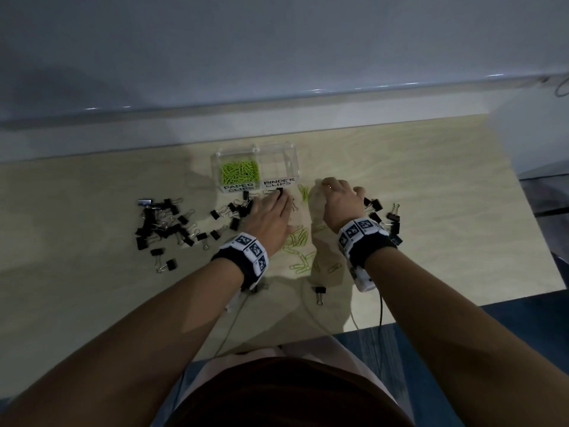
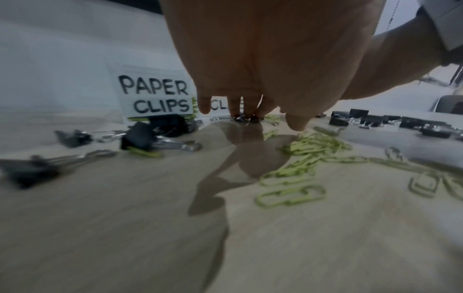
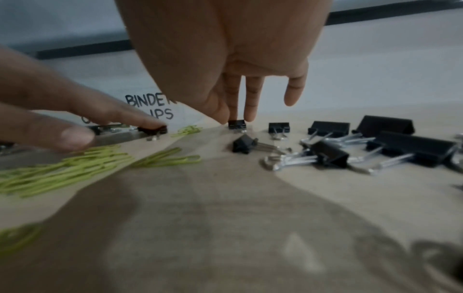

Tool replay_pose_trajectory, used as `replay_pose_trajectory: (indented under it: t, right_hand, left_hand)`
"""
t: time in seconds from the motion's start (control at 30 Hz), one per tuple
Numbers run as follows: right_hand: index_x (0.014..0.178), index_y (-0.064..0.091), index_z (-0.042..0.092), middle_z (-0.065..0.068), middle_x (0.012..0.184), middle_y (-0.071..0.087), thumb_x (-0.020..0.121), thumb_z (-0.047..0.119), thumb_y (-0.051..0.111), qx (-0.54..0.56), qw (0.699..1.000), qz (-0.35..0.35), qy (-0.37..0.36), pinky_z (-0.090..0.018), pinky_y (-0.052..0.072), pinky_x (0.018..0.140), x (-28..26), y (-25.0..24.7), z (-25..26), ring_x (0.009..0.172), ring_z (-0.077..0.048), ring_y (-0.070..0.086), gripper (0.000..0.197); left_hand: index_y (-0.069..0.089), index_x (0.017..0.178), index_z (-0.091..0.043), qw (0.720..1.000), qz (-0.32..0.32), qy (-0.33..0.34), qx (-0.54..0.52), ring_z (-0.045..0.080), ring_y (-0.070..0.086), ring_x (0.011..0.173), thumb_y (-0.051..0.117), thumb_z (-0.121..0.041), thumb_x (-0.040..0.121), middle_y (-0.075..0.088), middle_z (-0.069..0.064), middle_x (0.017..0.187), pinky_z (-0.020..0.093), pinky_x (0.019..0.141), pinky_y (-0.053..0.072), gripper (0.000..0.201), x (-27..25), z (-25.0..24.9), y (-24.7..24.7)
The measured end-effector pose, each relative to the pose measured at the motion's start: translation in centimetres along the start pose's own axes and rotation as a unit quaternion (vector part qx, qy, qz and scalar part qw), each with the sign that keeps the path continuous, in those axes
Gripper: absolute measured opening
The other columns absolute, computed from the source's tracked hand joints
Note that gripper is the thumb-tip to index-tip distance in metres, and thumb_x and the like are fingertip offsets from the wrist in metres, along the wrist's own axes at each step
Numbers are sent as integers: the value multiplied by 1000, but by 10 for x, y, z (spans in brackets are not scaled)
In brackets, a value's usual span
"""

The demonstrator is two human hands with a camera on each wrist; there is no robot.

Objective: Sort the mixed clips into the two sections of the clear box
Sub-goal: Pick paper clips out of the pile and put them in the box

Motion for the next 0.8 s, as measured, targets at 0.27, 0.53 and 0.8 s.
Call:
replay_pose_trajectory:
  t: [0.27, 0.53, 0.8]
  right_hand:
    - [141, 31, 20, 5, 149, 28, 84, 12, 52, 7, 995, 62, -73, -56, 22, 109, -18, 15, 39, 134, -16, 33, 61]
    - [129, 51, 17, -5, 134, 51, 86, 18, 53, 114, 981, -2, -159, -41, 48, 93, -96, 25, 48, 109, -22, 58, 44]
    - [98, 67, 6, -8, 90, 60, 72, 1, 74, 224, 974, -31, -16, -35, 58, 66, -131, 26, -27, 69, -16, 56, 28]
  left_hand:
    - [11, 148, -10, 999, -20, 27, -37, 22, 4, 146, 32, -34, 99, 7, 5, 158, 45, 119, 11, 59, -13, 5, -3]
    - [28, 144, -12, 985, -44, 33, -164, 21, 37, 126, 60, -33, 87, 35, 7, 139, 35, 102, 43, 69, -69, 27, 8]
    - [34, 140, -13, 960, -13, -63, -273, 21, 52, 103, 74, -16, 77, 41, 7, 130, 38, 94, 49, 75, -69, 49, 24]
Point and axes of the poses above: each hand's wrist, its own x-axis towards the middle knuckle, its own y-axis out of the palm, z = x × y, the point moved 8 cm from there along x, towards the middle knuckle
